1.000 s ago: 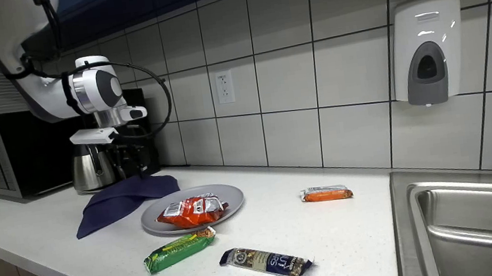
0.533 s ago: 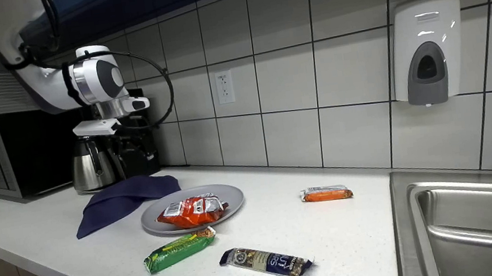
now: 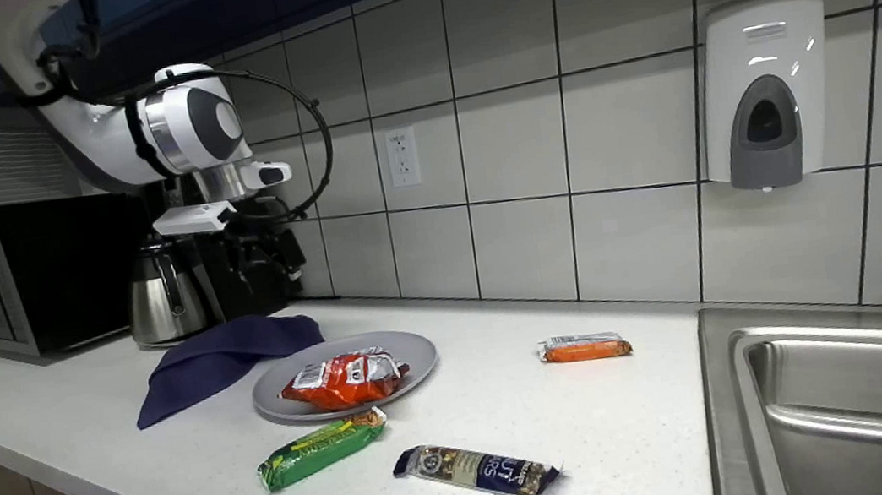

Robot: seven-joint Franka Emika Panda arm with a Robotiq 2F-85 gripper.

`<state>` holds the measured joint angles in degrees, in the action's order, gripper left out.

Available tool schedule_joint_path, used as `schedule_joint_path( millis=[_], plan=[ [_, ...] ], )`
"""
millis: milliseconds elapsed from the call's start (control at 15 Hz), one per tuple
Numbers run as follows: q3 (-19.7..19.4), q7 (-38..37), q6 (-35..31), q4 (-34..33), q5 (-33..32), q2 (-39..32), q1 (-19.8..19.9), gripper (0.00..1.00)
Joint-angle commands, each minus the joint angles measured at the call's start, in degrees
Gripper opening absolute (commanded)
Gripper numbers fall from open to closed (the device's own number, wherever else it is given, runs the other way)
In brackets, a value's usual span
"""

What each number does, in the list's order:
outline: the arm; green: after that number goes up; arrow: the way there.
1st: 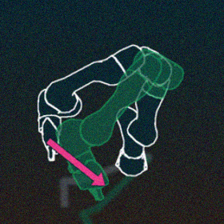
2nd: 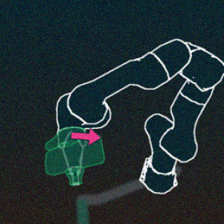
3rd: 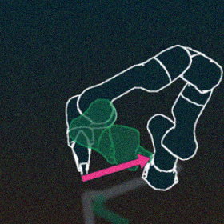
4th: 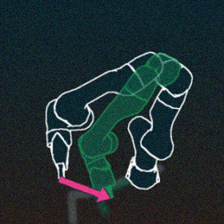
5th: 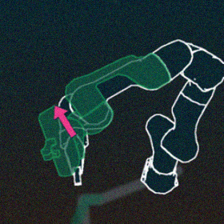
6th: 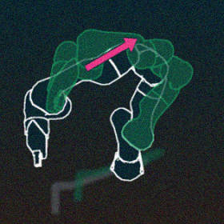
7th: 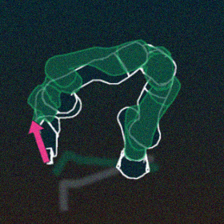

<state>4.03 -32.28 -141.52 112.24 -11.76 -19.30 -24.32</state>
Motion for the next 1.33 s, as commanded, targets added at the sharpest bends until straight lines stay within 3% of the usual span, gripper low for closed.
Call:
schedule_joint_path(
  millis=[0,533,1267],
  plan=[
    [-1.40,-4.51,0.13,4.87,-1.87,4.21,1.14,1.00],
    [-4.54,-16.89,1.54,9.74,-6.82,8.02,3.43,1.00],
    [-3.64,-28.94,6.12,16.73,-9.57,13.40,7.71,1.00]
  ],
)
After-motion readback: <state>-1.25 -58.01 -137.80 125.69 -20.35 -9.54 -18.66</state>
